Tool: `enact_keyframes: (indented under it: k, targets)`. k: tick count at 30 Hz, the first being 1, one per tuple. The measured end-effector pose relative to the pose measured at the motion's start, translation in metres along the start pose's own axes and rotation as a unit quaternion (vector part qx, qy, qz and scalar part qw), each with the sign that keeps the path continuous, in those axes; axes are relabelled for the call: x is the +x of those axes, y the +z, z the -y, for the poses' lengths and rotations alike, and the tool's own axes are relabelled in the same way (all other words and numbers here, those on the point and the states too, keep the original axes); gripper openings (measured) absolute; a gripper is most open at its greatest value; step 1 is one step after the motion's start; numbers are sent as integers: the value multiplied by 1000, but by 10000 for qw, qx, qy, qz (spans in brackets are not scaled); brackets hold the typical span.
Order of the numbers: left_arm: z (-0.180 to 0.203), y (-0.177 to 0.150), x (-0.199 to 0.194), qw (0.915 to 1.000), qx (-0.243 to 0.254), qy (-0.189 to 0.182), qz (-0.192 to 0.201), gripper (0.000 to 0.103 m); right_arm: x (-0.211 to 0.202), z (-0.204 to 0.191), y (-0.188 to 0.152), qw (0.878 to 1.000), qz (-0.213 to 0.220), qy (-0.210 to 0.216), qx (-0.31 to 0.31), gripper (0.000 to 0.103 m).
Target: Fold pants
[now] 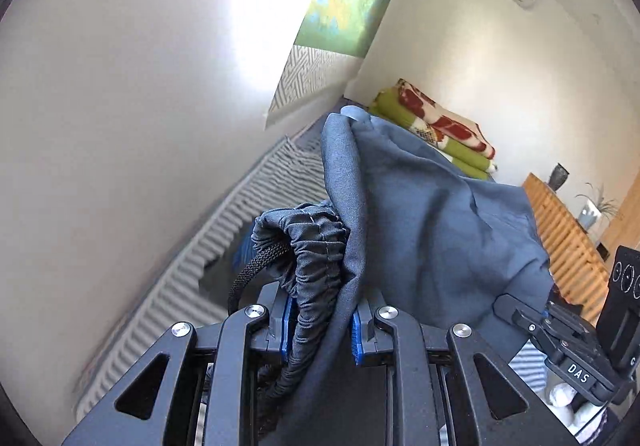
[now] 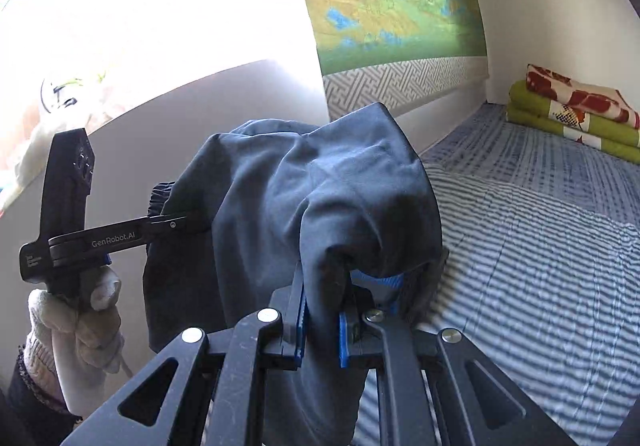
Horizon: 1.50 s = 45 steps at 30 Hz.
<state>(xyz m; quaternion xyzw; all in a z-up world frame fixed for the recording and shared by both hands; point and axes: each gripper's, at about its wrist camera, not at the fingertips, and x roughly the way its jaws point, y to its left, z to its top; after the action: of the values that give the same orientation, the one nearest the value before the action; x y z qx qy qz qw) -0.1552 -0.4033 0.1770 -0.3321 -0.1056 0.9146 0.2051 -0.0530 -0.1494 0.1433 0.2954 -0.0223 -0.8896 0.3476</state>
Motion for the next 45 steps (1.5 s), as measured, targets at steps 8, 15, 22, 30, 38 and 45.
enact_keyframes:
  k: [8, 15, 22, 30, 38, 45]
  targets:
    - [-33, 48, 125, 9993, 1, 265, -281, 22, 106, 56, 26, 9991, -231, -65, 358, 11]
    - [-66, 49, 232, 9973, -167, 427, -577, 25, 193, 106, 21, 9974, -542, -279, 392, 11]
    - [-89, 51, 274, 9855, -166, 1526, -727, 49, 221, 158, 15, 9826, -1010, -1477, 487, 29]
    - [-57, 20, 218, 9915, 419, 1038, -656, 50, 164, 131, -13, 9947, -683, -462, 617, 30]
    - [-96, -66, 236, 9675, -178, 1730, -1834, 50, 176, 59, -101, 9771, -2095, -307, -206, 30]
    - [-92, -104, 171, 9602, -128, 2025, -1921, 49, 96, 58, -129, 9724, -2246, -588, -229, 30]
